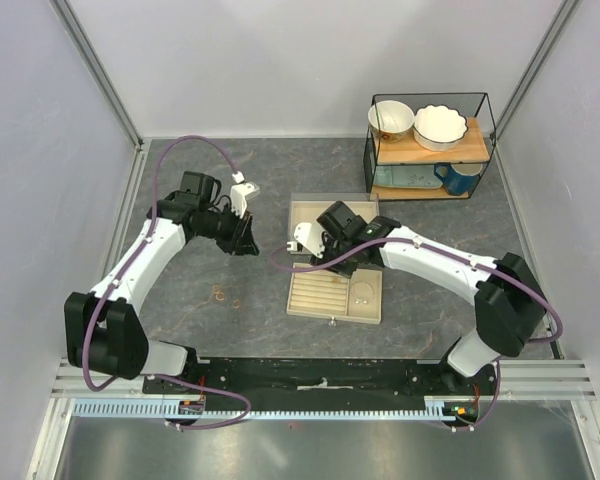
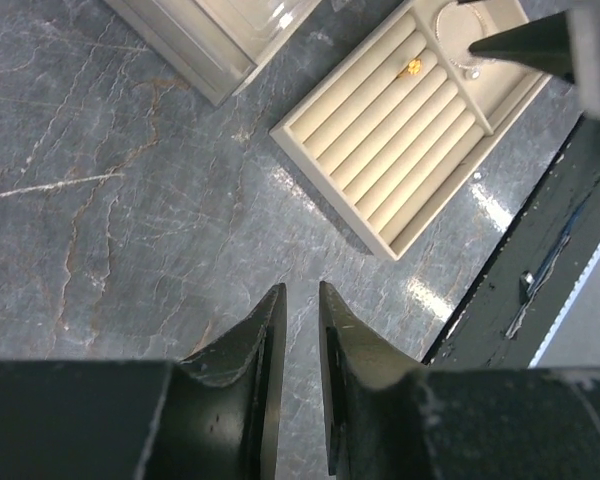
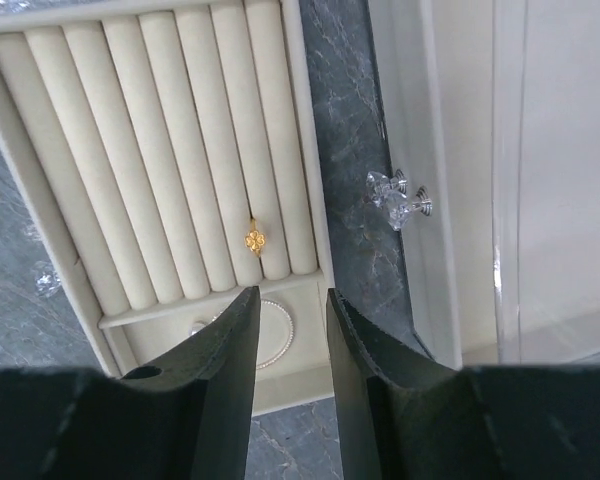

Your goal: Organize the mixed jewelry

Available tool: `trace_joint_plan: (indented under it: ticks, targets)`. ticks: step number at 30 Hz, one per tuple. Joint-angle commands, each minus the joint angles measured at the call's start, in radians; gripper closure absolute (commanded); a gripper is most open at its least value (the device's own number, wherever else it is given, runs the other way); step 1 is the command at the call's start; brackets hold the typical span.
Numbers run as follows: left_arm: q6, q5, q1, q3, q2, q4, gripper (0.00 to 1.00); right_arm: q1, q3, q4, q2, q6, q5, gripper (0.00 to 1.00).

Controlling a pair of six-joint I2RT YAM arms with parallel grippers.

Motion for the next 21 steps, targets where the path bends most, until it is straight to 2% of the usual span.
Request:
trace_joint_plan:
  ticks: [1, 5, 13, 17, 21]
  targets:
    - [0.123, -0.04, 0.005, -0.038, -0.057, -0.007, 0.73, 0.009, 0.042, -0.042, -0.054, -0.002, -0.041, 0.6]
    - [0.215, -0.114, 0.008, -0.104, -0.066, -0.033, 0.7, 0.014, 0.055, -0.039, -0.089, -0.012, -0.063, 0.59]
    - [0.376, -0.243, 0.06, -0.253, -0.158, -0.058, 0.54, 0.017, 0.072, -0.024, -0.125, -0.034, -0.087, 0.59]
    - [0.42, -0.214, 0.057, -0.328, -0.223, -0.053, 0.5, 0.02, 0.052, 0.007, -0.131, -0.034, -0.102, 0.59]
    - [0.47, -0.174, 0.057, -0.371, -0.252, -0.052, 0.52, 0.023, 0.04, 0.019, -0.122, -0.034, -0.11, 0.59]
